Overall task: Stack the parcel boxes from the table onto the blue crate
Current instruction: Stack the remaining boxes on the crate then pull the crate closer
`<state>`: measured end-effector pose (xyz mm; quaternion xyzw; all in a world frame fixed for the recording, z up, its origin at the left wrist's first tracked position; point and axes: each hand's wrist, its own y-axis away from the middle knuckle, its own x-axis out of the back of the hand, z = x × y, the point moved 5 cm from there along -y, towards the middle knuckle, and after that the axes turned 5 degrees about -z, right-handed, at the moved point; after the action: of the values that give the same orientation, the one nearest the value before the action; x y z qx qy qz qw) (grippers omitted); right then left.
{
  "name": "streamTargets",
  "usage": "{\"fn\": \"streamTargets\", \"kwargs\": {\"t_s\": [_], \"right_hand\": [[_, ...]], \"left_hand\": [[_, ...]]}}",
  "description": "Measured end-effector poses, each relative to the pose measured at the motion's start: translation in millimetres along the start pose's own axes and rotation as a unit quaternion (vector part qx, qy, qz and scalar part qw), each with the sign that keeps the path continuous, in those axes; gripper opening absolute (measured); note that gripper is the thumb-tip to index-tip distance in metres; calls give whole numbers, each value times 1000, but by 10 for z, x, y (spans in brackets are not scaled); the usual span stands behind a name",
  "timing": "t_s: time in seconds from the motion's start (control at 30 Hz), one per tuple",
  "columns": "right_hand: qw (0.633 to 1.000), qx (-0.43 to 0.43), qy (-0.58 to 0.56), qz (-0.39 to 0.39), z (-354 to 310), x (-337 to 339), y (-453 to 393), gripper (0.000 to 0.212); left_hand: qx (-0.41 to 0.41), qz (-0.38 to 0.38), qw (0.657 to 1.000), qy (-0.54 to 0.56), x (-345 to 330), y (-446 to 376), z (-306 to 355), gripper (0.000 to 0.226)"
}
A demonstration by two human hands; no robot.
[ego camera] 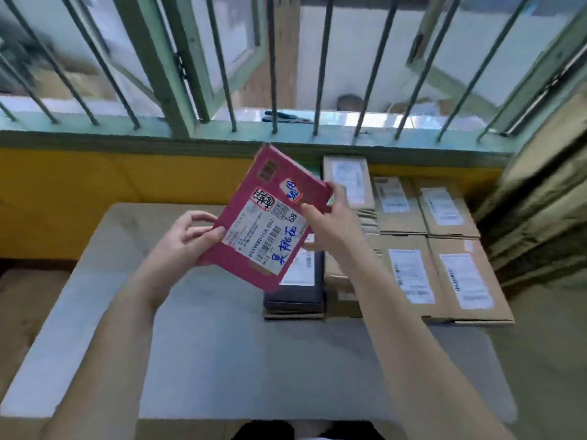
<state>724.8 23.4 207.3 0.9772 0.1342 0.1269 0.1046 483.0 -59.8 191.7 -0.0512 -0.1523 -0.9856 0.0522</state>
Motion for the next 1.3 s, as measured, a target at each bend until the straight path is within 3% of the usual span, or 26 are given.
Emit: {"fn": "streamTargets", "kwargs": {"t_s": [0.13,0.3,0.5,0.57,0.67,0.8,0.97,1.1,1.2,1.3], "right_hand": [[995,17,-20,91,181,1176,179,51],[994,37,-41,93,558,2318,259,80],[999,5,-19,47,884,3239,244,86],[1000,13,-1,28,939,3360,195,82],[999,25,-9,27,1020,3415,138,70],[998,49,-28,35,1138,3334,45,61],[997,74,13,16,1200,3211,-210,77],[995,44,87,-2,1417,3123,-636,75],[988,12,151,-23,1596,3008,-823,83],[984,2,173,-35,1710,2939,-896,80]], "left_hand": [[-40,-72,996,-41,-1025,-223,382,57],[-23,-86,996,6,-2308,-460,453,81],[0,-54,997,54,-3516,-673,581,88],[0,-41,997,60,-3722,-690,626,69],[27,1,998,48,-3851,-739,633,41],[51,26,998,30,-3846,-926,576,41],[38,68,997,-29,-3799,-1143,661,40],[127,63,986,-86,-3710,-1426,539,39],[111,153,942,-277,-3426,-1540,455,30],[33,209,884,-416,-3203,-1599,361,42]]}}
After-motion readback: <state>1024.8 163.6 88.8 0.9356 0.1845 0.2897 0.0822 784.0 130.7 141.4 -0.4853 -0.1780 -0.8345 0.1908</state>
